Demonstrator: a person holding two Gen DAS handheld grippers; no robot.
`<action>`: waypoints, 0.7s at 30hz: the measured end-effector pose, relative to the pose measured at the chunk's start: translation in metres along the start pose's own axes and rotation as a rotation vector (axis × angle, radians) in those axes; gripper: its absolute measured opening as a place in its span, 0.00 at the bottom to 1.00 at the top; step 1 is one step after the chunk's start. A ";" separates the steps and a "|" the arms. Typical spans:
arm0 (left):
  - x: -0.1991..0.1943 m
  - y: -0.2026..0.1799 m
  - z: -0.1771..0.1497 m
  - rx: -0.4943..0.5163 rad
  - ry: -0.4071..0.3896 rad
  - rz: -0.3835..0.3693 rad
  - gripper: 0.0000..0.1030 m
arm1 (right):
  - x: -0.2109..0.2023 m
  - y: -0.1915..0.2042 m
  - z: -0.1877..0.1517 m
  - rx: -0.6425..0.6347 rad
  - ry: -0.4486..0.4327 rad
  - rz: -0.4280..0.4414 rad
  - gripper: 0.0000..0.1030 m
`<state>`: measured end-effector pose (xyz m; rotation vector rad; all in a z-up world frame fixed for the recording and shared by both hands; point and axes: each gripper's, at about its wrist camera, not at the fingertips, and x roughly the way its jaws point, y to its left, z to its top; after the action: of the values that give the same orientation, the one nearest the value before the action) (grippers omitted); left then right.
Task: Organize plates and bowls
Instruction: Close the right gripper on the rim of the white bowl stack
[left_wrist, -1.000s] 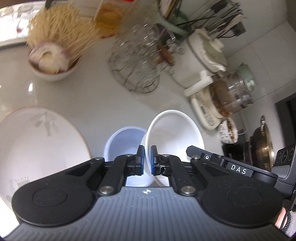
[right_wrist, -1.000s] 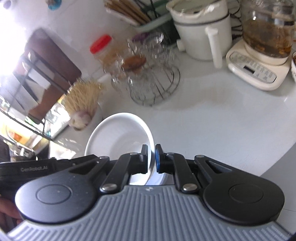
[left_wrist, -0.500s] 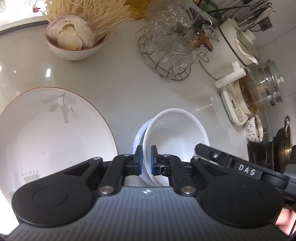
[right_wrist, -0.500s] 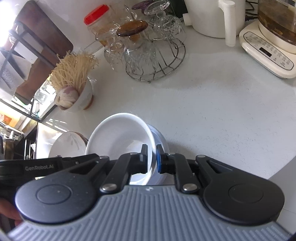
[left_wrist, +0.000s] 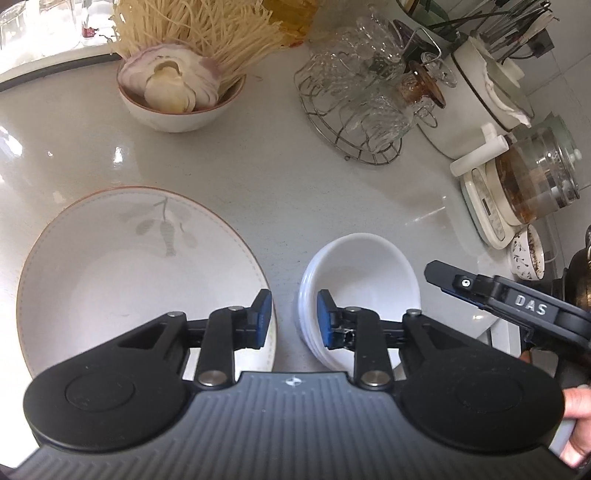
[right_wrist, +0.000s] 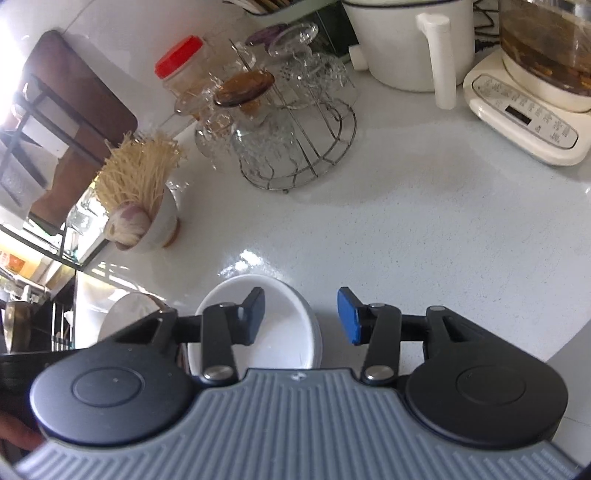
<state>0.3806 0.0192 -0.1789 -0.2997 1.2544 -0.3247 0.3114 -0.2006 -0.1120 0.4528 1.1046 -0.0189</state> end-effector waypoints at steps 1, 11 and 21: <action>0.000 0.000 0.000 0.005 0.000 0.001 0.30 | 0.003 0.000 -0.001 0.005 0.008 0.001 0.46; -0.001 -0.002 0.005 0.025 -0.009 0.008 0.39 | 0.039 -0.005 -0.014 0.066 0.087 -0.002 0.45; 0.002 -0.005 0.007 0.045 -0.001 -0.005 0.40 | 0.048 -0.015 -0.027 0.132 0.122 0.021 0.34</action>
<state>0.3871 0.0145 -0.1765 -0.2650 1.2436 -0.3562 0.3066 -0.1940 -0.1684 0.5898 1.2225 -0.0463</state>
